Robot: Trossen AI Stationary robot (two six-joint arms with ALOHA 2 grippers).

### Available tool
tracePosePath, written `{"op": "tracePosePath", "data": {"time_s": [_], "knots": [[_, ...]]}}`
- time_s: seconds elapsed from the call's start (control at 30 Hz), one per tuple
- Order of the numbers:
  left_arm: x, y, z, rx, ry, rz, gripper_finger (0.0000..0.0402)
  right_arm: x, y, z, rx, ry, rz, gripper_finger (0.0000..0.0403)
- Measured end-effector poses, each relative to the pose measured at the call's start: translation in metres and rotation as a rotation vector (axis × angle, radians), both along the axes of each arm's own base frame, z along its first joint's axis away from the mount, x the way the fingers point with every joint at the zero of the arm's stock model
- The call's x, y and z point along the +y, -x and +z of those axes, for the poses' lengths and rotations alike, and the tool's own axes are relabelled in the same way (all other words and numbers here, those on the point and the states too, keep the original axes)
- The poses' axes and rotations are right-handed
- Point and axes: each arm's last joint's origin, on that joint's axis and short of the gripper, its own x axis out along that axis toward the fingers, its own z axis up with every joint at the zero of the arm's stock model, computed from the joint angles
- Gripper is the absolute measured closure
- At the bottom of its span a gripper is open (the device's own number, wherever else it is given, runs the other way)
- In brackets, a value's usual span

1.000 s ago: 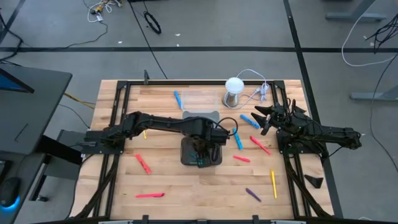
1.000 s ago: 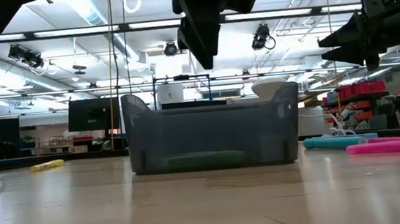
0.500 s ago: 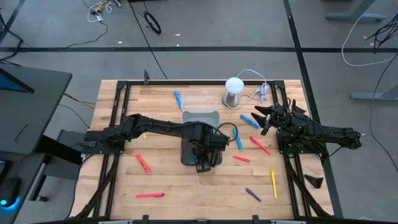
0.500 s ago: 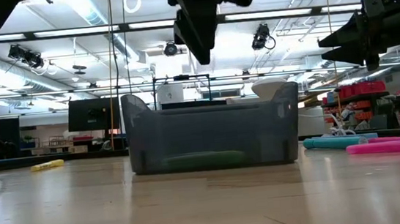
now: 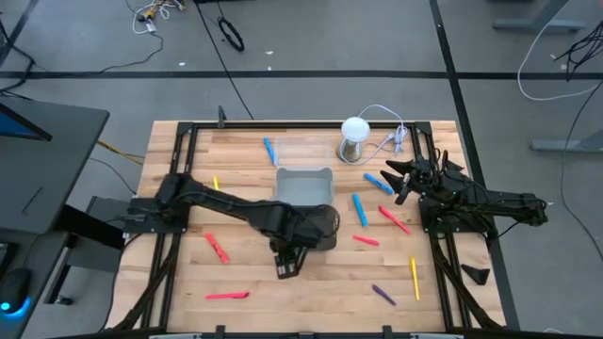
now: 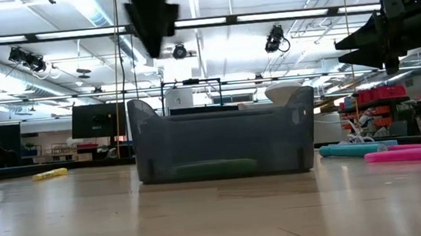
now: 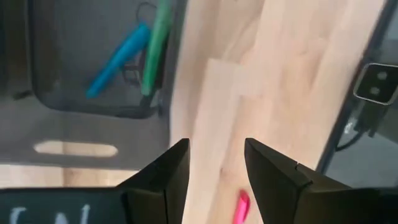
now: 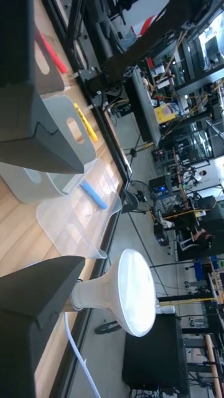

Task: Pick & Place Markers
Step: Put the pink marker into the transparent bin

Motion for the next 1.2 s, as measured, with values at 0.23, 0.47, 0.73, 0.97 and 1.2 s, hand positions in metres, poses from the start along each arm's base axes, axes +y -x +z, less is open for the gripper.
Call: {"op": "tracePosePath", "data": {"time_s": [0.23, 0.47, 0.73, 0.97, 1.2], "knots": [[-0.022, 0.036, -0.002, 0.011, 0.025, -0.010, 0.0241, 0.000, 0.000, 0.000, 0.000, 0.000, 0.000, 0.0172], [-0.040, 0.071, -0.007, 0.027, 0.046, -0.041, 0.0241, 0.000, 0.000, 0.000, 0.000, 0.000, 0.000, 0.0172], [-0.055, 0.105, -0.015, 0.061, 0.043, -0.060, 0.0241, 0.000, 0.000, 0.000, 0.000, 0.000, 0.000, 0.0172], [-0.068, 0.129, -0.021, 0.078, 0.034, -0.071, 0.0241, 0.000, 0.000, 0.000, 0.000, 0.000, 0.000, 0.0172], [-0.084, 0.147, -0.028, 0.081, 0.036, -0.116, 0.0241, 0.000, 0.000, 0.000, 0.000, 0.000, 0.000, 0.0172]]}}
